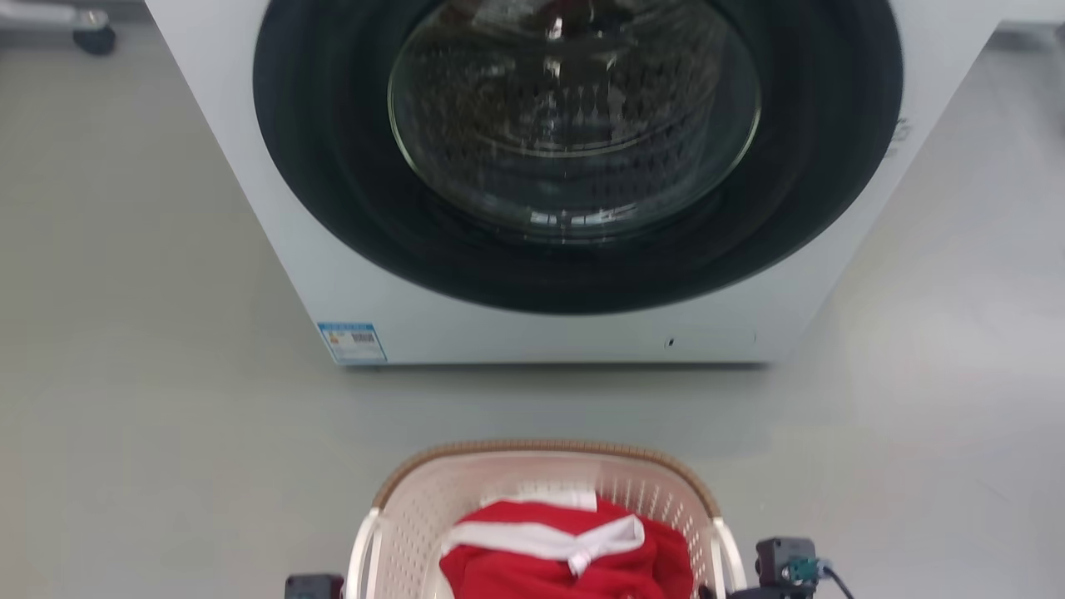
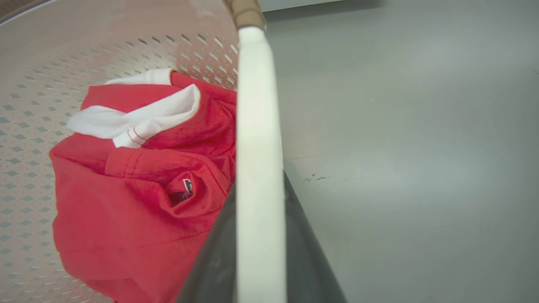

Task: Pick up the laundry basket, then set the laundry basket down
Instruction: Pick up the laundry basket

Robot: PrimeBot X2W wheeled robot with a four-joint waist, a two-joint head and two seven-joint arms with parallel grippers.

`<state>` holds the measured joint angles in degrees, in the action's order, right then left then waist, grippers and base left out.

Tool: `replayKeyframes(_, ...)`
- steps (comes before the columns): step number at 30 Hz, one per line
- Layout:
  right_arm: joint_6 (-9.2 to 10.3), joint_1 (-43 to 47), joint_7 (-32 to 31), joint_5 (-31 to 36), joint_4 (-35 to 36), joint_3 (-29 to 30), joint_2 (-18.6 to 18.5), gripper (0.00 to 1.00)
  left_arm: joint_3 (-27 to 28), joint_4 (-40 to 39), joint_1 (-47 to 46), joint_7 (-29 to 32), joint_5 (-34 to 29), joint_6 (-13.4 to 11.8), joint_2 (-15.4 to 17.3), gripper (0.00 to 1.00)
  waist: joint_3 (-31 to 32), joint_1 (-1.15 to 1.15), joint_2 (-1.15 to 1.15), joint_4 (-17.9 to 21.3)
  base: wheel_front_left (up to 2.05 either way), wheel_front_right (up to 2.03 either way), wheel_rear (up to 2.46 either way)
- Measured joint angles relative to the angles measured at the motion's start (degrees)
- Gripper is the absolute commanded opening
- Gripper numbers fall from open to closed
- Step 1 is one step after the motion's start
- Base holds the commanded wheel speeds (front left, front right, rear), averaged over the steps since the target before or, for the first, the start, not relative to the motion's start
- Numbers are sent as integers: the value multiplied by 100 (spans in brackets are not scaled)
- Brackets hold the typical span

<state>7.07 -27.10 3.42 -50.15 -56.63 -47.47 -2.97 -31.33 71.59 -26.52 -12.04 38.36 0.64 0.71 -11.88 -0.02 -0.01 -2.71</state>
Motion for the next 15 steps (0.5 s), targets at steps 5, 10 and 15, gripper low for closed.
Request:
replayKeyframes(5, 21, 332, -211, -231, 53, -227, -5, 0, -82, 21, 341, 129, 42, 38, 34, 0, 422, 0, 0, 41, 0, 0, 0)
replayKeyframes(10, 53, 544, -355, -434, 87, -427, -14, 0, -174, 22, 523, 236, 67, 46, 76, 0, 777, 0, 0, 91, 0, 0, 0)
replayKeyframes(15, 59, 557, -524, -542, 86, -599, -33, 0, -276, 10, 645, 307, 85, 40, 92, 0, 1001, 1, 0, 149, 0, 0, 0)
